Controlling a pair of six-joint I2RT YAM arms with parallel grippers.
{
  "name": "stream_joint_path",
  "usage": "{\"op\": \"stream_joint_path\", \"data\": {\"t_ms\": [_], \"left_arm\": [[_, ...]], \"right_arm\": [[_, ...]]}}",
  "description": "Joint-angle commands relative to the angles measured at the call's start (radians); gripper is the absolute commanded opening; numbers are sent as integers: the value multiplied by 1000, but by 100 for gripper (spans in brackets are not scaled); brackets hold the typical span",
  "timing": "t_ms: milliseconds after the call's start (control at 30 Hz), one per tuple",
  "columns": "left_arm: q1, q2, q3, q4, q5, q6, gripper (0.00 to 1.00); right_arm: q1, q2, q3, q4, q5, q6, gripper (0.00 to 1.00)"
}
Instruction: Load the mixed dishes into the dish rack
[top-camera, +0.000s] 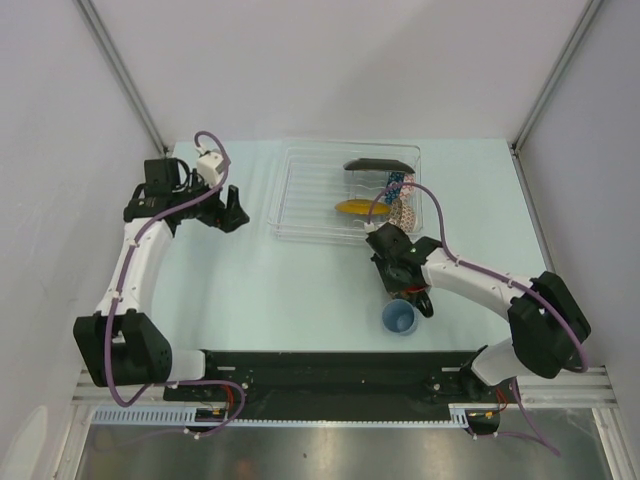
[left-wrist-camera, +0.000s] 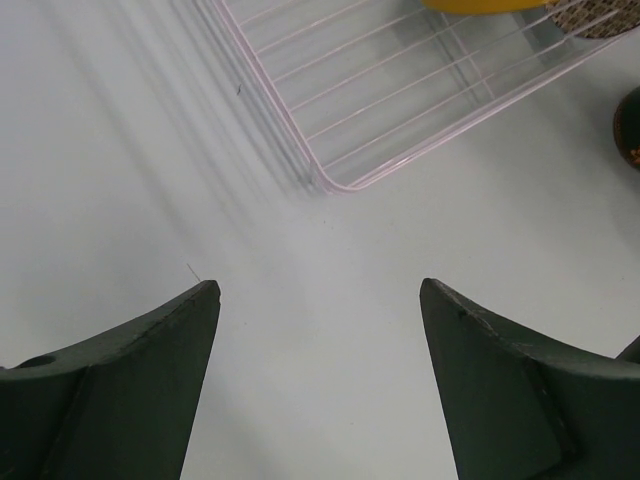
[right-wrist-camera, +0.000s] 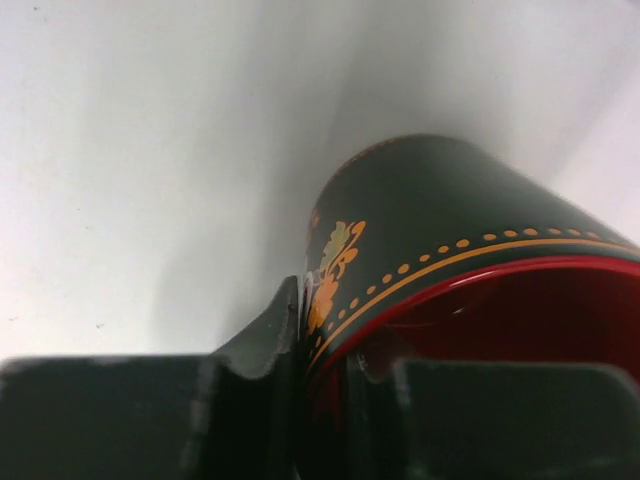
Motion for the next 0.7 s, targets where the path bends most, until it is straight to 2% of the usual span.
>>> {"op": "stream_joint_path", "data": {"t_ms": [0,100,333,600,667], "left_arm": [[-6,-17,-45,-19,-33,66,86],[-8,0,-2,-68,-37,77,86],[-39,-37,43,-50,-41,21,88],[-55,-72,66,-38,-59,-15,99],[-55,-66,73,-39,-57,-23,100]], "right_arm": [[-8,7,2,-2,33,30,0],[-8,-7,3,7,38,34,0],[-35,-128,12,7,69,-2,0],[-89,-231,89,-45,99,-51,0],[-98,-245,111,-57,98,-56,0]]}}
